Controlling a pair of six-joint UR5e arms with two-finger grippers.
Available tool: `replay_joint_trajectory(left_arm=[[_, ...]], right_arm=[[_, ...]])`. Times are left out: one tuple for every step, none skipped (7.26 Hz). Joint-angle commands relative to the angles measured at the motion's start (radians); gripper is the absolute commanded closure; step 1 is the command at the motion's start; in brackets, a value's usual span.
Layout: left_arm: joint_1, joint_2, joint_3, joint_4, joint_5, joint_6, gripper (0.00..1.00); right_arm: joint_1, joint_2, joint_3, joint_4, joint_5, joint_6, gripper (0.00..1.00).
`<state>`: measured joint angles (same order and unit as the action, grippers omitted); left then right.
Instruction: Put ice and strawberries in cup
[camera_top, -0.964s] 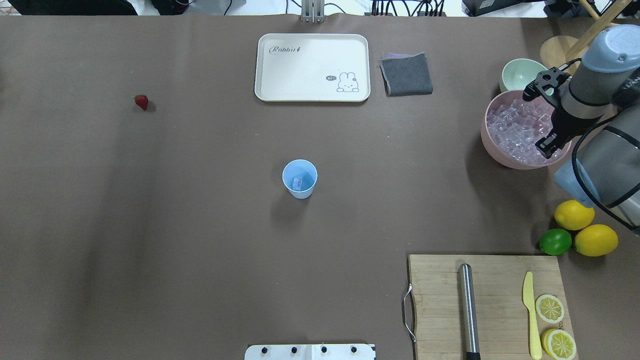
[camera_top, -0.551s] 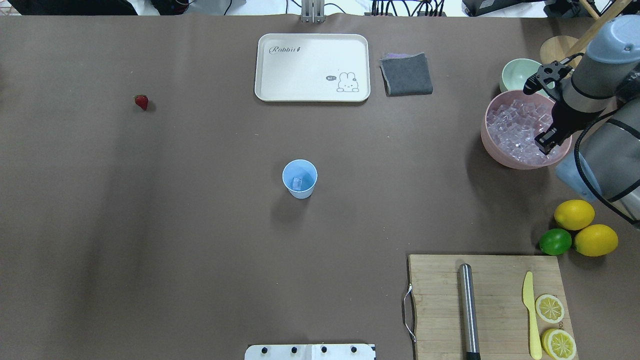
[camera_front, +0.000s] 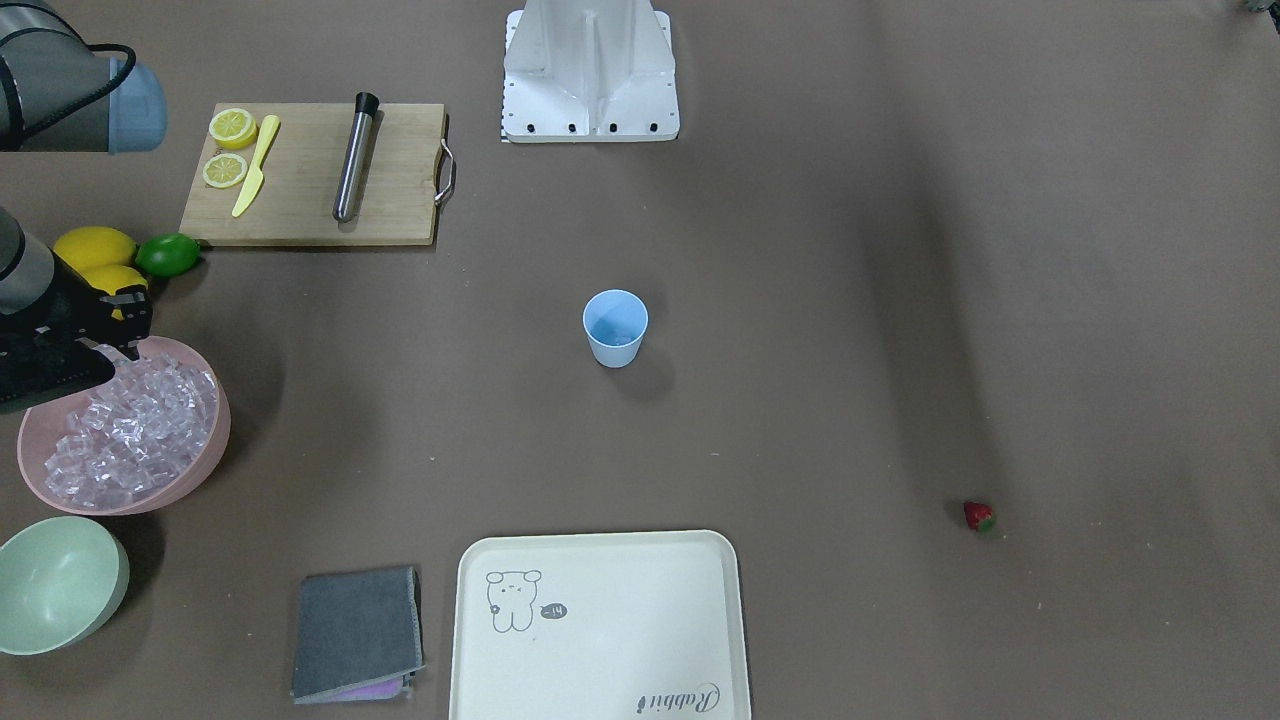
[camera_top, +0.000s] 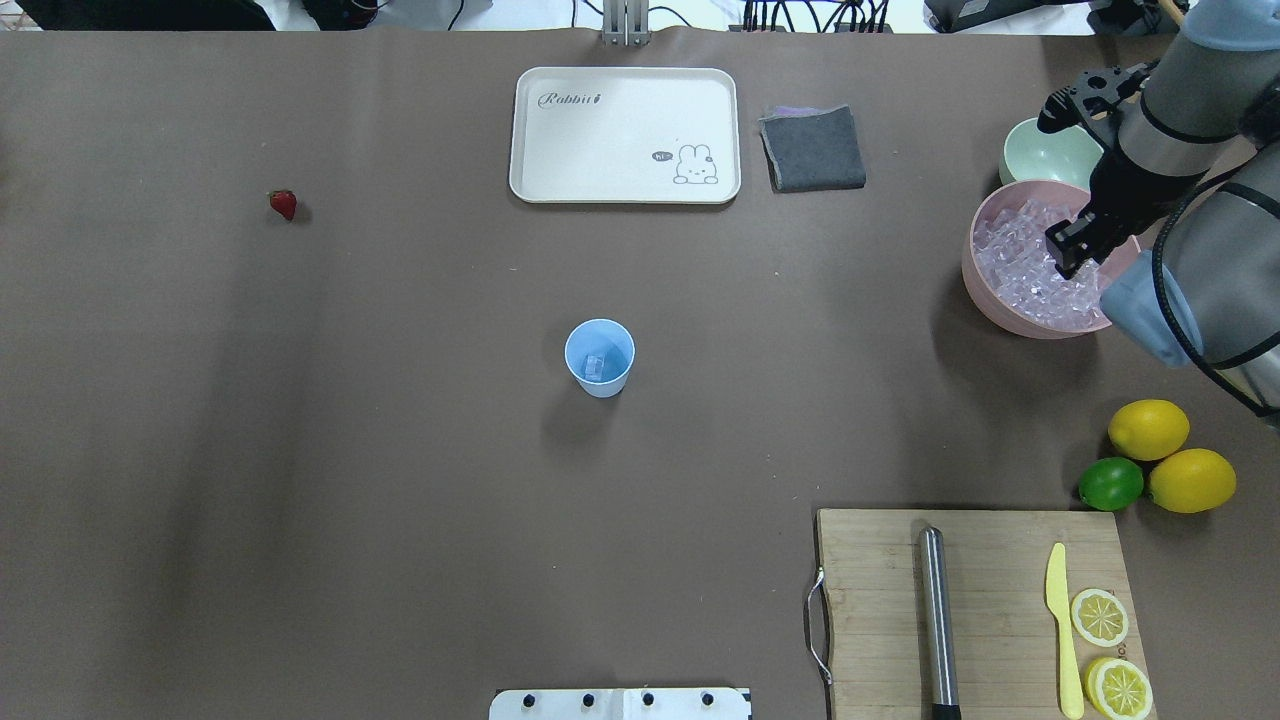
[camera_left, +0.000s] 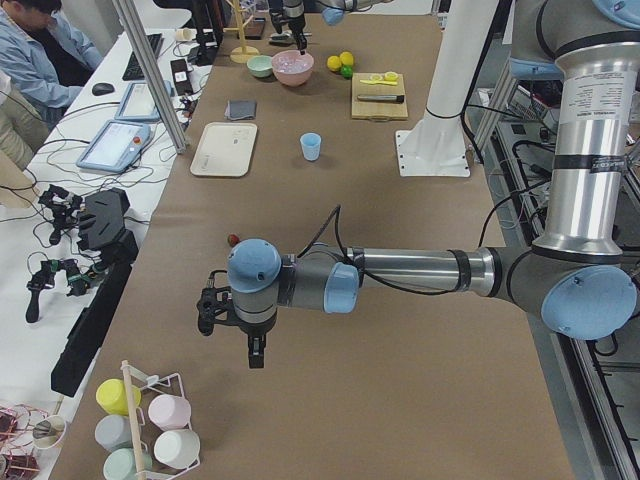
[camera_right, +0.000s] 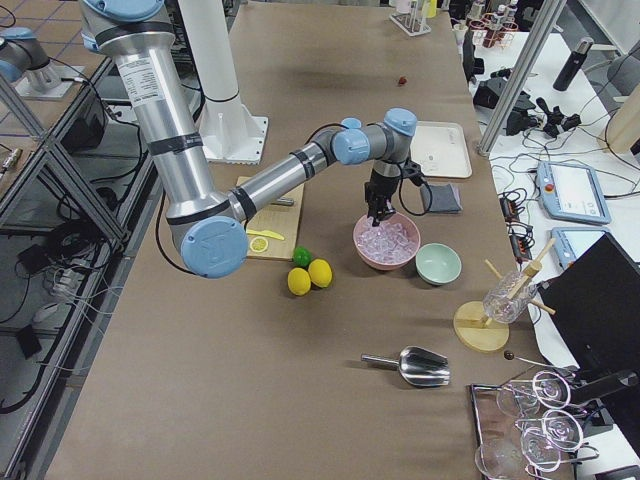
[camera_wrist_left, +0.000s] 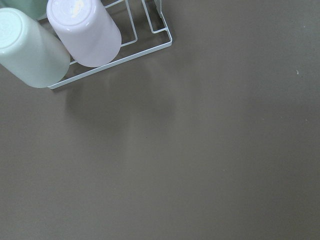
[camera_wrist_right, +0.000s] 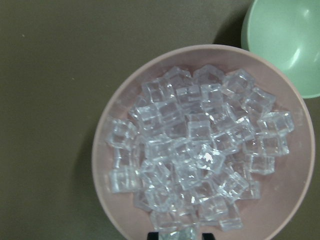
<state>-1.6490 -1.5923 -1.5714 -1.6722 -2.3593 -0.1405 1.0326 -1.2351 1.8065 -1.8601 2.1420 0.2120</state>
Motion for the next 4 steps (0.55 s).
replay_joint_trajectory(left_arm=[[0.0,0.0,-0.001,0.0,0.0,-0.001,0.03],[0.0,0.0,-0.001,0.0,0.0,-0.001,0.03],[0.0,0.0,-0.005,0.0,0.0,-0.001,0.03],[-0.002,0.0,-0.007,0.0,0.0,-0.001,0.03]], right_arm=[[-0.084,0.066,0.025,0.005,0.013,0.247,0.71],[-0.147,0.118,0.022,0.007,0.004,0.371,0.71],[-0.19,0.161,0.022,0.007,-0.002,0.468,0.71],[-0.238,0.211,0.017,0.009,-0.011,0.571,0.71]])
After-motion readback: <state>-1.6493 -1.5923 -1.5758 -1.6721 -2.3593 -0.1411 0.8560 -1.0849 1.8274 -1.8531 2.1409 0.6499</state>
